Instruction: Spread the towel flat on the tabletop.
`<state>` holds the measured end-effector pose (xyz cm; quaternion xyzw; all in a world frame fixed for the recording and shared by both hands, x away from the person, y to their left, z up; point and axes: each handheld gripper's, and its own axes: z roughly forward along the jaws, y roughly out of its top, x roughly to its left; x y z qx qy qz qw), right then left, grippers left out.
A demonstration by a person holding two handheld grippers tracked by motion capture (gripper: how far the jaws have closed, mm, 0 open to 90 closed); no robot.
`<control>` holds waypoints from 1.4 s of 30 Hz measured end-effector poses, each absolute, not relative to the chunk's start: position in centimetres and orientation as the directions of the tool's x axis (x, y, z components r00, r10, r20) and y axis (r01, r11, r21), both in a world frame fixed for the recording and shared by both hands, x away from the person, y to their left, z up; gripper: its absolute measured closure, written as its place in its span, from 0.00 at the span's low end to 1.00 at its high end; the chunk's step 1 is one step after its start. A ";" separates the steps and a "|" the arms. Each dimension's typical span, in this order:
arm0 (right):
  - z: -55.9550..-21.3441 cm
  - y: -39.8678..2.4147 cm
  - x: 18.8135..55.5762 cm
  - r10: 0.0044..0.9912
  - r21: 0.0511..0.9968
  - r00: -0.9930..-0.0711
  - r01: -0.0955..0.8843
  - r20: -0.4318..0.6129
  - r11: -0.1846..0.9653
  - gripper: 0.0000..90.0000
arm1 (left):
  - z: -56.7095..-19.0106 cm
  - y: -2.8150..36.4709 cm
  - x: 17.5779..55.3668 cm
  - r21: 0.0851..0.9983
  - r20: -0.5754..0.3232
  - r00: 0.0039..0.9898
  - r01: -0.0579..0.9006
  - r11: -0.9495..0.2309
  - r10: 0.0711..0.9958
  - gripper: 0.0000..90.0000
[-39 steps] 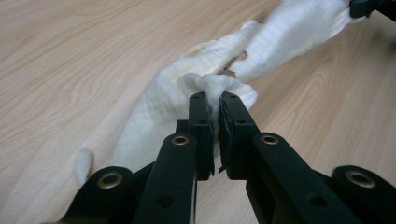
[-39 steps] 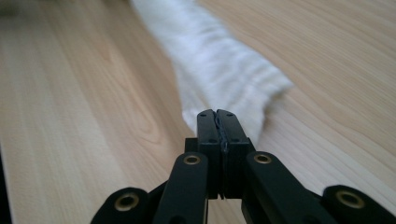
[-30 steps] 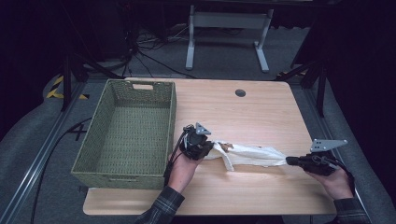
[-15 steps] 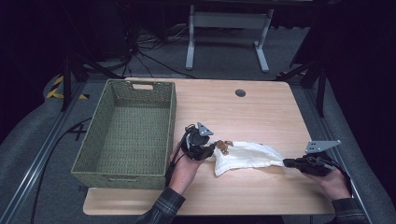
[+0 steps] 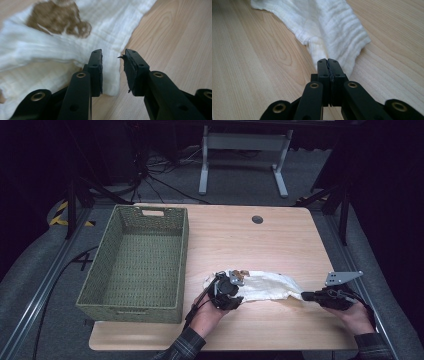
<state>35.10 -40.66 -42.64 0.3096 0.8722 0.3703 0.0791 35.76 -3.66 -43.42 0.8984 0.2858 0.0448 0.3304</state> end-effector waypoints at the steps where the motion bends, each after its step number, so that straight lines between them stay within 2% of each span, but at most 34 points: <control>1: -42.7 -40.7 35.1 0.598 0.694 -0.796 0.481 0.090 0.535 1.00 | -43.7 -3.7 35.8 0.611 -0.105 0.832 0.486 -0.625 0.544 0.75; 4: -42.7 -40.6 35.1 0.596 0.693 -0.797 0.481 0.091 0.537 1.00 | -44.5 -3.7 36.1 0.595 -0.111 0.831 0.495 -0.634 0.544 0.74; 7: -42.7 -40.6 35.1 0.595 0.691 -0.798 0.482 0.093 0.539 1.00 | -45.0 -3.9 36.1 0.570 -0.067 0.849 0.464 -0.679 0.524 0.74; 11: -42.8 -40.5 35.2 0.594 0.688 -0.799 0.484 0.094 0.541 1.00 | -45.0 -4.0 36.2 0.567 -0.004 0.849 0.438 -0.698 0.529 0.91; 14: -42.8 -40.5 35.2 0.594 0.686 -0.799 0.484 0.094 0.543 1.00 | -45.0 -3.8 36.4 0.568 -0.043 0.842 0.464 -0.680 0.538 0.96; 17: -42.8 -40.7 35.1 0.596 0.691 -0.798 0.482 0.093 0.538 1.00 | -44.4 -3.1 36.5 0.582 -0.088 0.841 0.478 -0.658 0.533 0.96; 27: -41.8 -41.1 33.4 0.592 0.724 -0.801 0.458 0.086 0.515 1.00 | -41.3 -0.3 33.9 0.691 -0.138 0.819 0.482 -0.538 0.557 0.97; 36: -43.6 -39.2 30.8 0.516 0.680 -0.847 0.456 0.132 0.574 1.00 | -43.5 1.4 31.3 0.603 -0.203 0.813 0.543 -0.584 0.546 0.97; 39: -44.2 -38.6 30.6 0.500 0.652 -0.854 0.463 0.147 0.600 1.00 | -44.3 1.3 31.3 0.570 -0.199 0.821 0.541 -0.619 0.534 0.97; 41: -44.6 -38.3 30.6 0.494 0.634 -0.856 0.469 0.155 0.615 0.99 | -44.8 1.0 31.3 0.550 -0.192 0.826 0.538 -0.638 0.530 0.93; 42: -44.8 -38.1 30.6 0.495 0.623 -0.856 0.470 0.148 0.626 0.96 | -44.9 0.9 31.3 0.550 -0.190 0.827 0.536 -0.641 0.529 0.86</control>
